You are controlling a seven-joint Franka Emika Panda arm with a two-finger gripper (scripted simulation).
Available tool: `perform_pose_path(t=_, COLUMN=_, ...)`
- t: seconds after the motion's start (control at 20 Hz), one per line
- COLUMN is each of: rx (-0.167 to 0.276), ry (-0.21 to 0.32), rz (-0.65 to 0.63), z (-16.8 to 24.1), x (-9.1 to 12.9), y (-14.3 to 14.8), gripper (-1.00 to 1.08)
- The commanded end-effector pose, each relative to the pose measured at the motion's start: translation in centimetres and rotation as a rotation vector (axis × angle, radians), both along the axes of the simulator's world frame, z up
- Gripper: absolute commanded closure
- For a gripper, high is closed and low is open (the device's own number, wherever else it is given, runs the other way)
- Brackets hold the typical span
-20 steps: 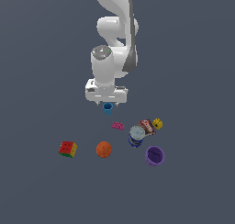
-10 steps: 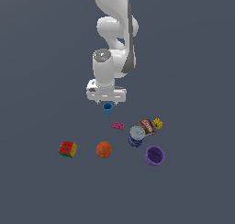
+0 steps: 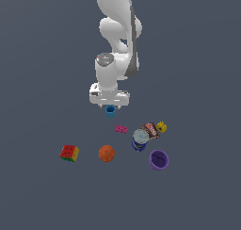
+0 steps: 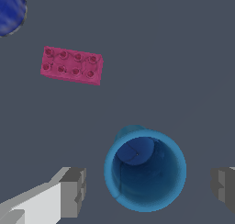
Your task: Pick up a designated object from a clutter of objects.
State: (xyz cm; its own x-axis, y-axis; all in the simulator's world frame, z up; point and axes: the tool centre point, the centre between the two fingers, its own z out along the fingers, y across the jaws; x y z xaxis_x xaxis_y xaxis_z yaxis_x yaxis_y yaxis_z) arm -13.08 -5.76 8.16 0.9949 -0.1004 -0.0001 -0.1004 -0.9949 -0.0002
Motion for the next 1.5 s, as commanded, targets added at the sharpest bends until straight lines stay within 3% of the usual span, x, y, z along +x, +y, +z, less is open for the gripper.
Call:
perform_pose_path(t=0.0, rx=-0.001, ry=0.000, rz=0.000, z=-0.8, x=-0.1, y=0.0, gripper=-0.92)
perform_pose_path(t=0.4, rx=-0.001, ry=0.000, rz=0.000, z=-3.7, x=-0.1, y=0.0, gripper=-0.92)
perform_pose_path(t=0.8, rx=0.000, ry=0.000, rz=0.000, z=-4.1, x=0.0, y=0.0, gripper=-0.92)
perform_pose_path(t=0.85, rx=0.000, ry=0.000, rz=0.000, z=-4.1, x=0.0, y=0.0, gripper=1.08)
perform_pose_path(t=1.45, rx=0.000, ry=0.000, rz=0.000, z=-4.0, x=0.0, y=0.0, gripper=1.08)
